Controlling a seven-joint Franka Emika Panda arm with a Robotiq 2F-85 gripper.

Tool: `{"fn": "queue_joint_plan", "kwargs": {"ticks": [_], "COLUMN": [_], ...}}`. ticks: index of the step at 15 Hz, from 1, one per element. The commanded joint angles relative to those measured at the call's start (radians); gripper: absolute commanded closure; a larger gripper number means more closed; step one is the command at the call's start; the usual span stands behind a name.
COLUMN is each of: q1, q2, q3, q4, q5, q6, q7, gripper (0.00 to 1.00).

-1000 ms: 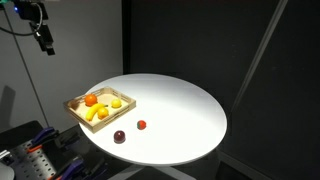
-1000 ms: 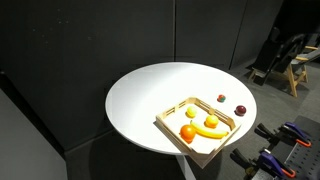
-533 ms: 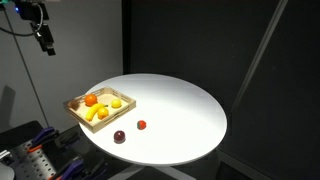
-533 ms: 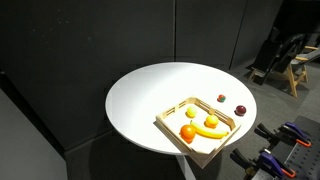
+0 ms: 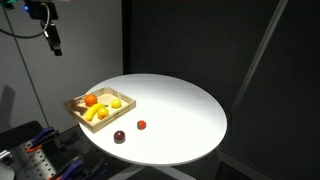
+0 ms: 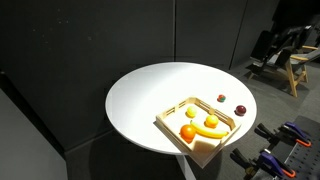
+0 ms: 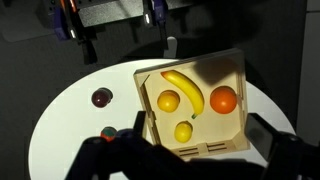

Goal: Pick up the red apple from the table and put it in the wooden tray

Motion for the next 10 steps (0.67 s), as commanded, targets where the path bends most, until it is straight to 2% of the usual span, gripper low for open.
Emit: {"fn": "queue_joint_plan", "kwargs": {"ticks": [1,10], "q1": [-0.043,-0.111], "q2": [0.041,0.128], "q3": [-0.053,-0.152], "q4": [0.046,0.077], "q5": [-0.021,-0.032], "q6": [-0.027,0.014], "q7": [-0.02,-0.08], "gripper": [0.0,0.0]}}
